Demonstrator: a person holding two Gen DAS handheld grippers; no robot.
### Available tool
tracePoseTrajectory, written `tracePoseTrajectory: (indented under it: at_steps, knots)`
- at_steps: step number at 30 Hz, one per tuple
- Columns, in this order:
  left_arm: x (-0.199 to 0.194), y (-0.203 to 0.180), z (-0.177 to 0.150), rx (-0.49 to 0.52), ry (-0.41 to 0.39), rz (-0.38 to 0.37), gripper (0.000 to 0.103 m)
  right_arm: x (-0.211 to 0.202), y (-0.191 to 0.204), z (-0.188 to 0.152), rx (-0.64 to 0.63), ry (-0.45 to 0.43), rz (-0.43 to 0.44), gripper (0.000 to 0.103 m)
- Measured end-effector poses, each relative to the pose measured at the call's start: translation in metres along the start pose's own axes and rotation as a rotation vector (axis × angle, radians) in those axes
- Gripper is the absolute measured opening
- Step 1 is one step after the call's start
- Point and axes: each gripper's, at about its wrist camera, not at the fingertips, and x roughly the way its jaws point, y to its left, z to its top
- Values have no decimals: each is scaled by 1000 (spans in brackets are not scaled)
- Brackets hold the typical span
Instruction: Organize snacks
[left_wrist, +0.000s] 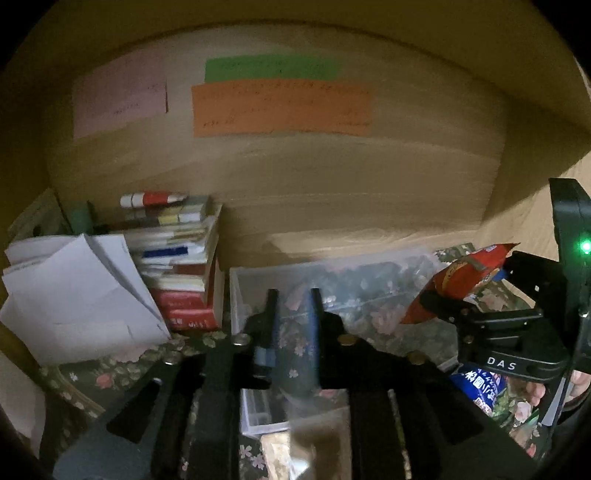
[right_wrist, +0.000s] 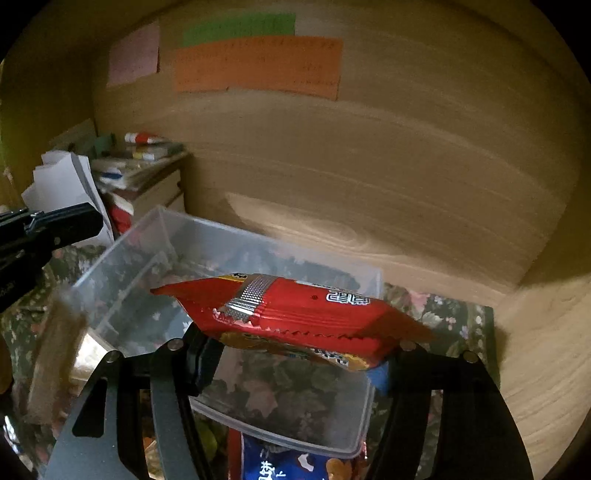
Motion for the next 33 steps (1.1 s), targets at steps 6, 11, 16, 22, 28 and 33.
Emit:
tracePoseTrajectory:
  at_steps: [6,11,16,22,28,33]
  knots:
    - [-20,6,-7,-11,-31,10,62,-1,7,-2,-62,1,-35,84]
    - [-41,8,-20,-7,-49,16,73,-5,10,-1,-86,-1,-55,88]
    - [-64,6,-40,21,-46,6,77,-21,8,-1,-61,-32,-43,88]
    - [-94,6,-83,6,-5,-26,84,-58,6,-11,-37,-114,-48,94]
    - [-113,-3,-138,-18,88,-31,85,-89,1,-33,22,-158,-24,95]
    - [-103,-13,-172,-20,176,-27,81,-109,8,-62,41,-176,-33,95]
